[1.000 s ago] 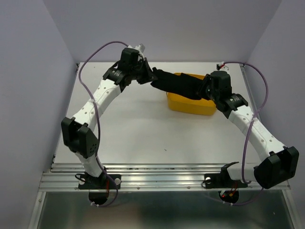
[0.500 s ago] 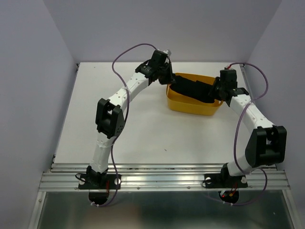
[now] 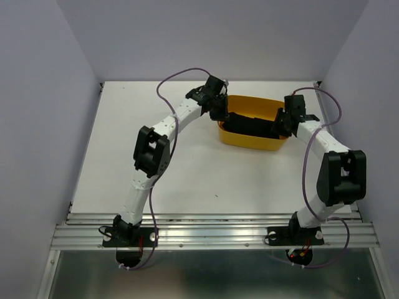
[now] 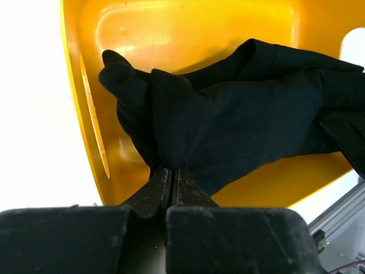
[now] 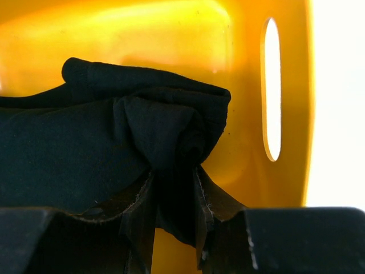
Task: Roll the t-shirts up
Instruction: Place the T-shirt in the bin.
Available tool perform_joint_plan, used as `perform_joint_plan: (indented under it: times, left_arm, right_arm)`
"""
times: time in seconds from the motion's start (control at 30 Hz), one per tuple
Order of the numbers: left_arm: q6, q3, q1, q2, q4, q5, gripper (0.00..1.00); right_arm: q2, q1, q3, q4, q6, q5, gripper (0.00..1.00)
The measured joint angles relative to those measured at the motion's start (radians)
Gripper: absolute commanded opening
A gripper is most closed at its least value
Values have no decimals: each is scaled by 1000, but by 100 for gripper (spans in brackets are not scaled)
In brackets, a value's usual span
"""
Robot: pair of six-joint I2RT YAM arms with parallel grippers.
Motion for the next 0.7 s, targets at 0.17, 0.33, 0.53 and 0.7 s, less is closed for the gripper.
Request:
perform_joint_plan:
  times: [0.17, 0.33, 0.53, 0.7]
  left_arm:
    - [18, 0, -11, 19, -19, -14, 0]
    - [30, 1, -19, 40, -27, -17, 0]
    - [43, 9, -26, 68, -31, -19, 0]
    - [49, 31, -28, 77, -53, -24, 0]
  right_arm:
    - [52, 0, 0, -9, -7, -5, 1]
    - [69, 0, 0, -24, -11, 2, 1]
    - [94, 0, 0, -26, -10, 14, 1]
    - [98, 0, 3, -24, -10, 20, 1]
